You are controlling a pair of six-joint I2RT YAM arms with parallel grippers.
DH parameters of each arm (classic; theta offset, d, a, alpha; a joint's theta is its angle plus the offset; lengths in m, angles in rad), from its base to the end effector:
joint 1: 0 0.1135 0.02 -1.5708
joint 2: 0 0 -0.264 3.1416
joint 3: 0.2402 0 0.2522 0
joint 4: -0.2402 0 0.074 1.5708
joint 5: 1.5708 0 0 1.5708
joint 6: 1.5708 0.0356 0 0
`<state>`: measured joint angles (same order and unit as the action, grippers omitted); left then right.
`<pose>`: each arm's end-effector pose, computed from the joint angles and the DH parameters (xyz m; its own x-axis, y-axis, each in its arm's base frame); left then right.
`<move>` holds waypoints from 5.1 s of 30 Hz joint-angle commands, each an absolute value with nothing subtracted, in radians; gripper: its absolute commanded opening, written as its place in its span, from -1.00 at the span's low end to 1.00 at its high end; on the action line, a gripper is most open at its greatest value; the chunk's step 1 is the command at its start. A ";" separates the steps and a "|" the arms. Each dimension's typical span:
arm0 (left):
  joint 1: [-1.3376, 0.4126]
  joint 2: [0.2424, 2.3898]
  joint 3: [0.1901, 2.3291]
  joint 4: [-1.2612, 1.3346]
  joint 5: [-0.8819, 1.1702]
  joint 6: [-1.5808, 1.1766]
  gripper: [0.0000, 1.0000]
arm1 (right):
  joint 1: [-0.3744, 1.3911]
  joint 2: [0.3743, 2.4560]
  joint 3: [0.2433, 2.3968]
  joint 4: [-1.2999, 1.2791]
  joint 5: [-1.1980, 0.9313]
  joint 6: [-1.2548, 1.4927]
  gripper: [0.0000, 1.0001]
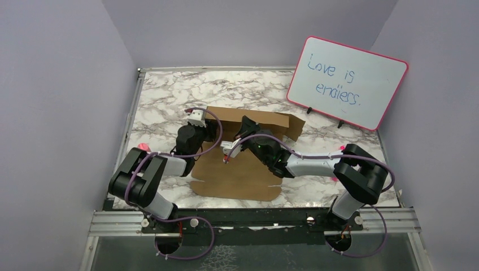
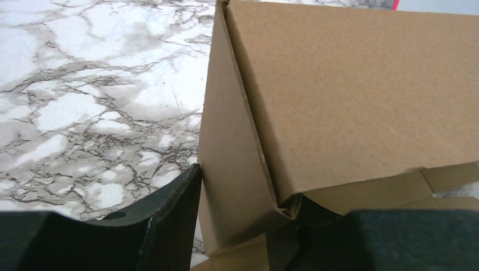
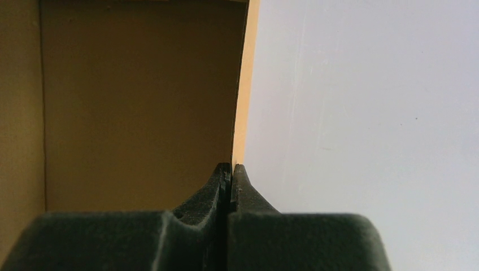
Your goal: Fold the paper box
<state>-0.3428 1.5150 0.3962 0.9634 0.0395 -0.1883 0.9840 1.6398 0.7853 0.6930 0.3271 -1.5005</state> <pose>0.2580 -0.0936 0.1660 -0.2129 -0.1226 -0.9693 0.3387 0.9213 -0.1909 0.2037 0.2856 0.2142 0.6052 -0.7959 -0.0178 -0.1319 -0.0782 -0.9882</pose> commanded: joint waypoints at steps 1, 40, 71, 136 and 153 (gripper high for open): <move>-0.359 1.568 0.378 1.126 -0.111 -0.214 -0.17 | 1.008 1.692 0.771 0.550 0.247 -1.453 -0.98; -0.508 1.678 0.461 1.140 -0.870 -0.402 -0.56 | 1.012 1.662 0.756 0.524 0.245 -1.420 -0.98; -0.531 1.624 0.507 0.858 -0.832 -0.394 -0.05 | 1.012 1.665 0.757 0.535 0.253 -1.393 -0.98; -0.094 0.838 0.531 0.105 0.197 -0.637 0.89 | 1.012 1.415 0.937 0.172 0.200 -0.971 0.53; -0.079 1.088 0.756 0.093 0.412 -0.568 0.82 | 0.955 1.251 1.135 -0.206 0.451 -0.179 0.82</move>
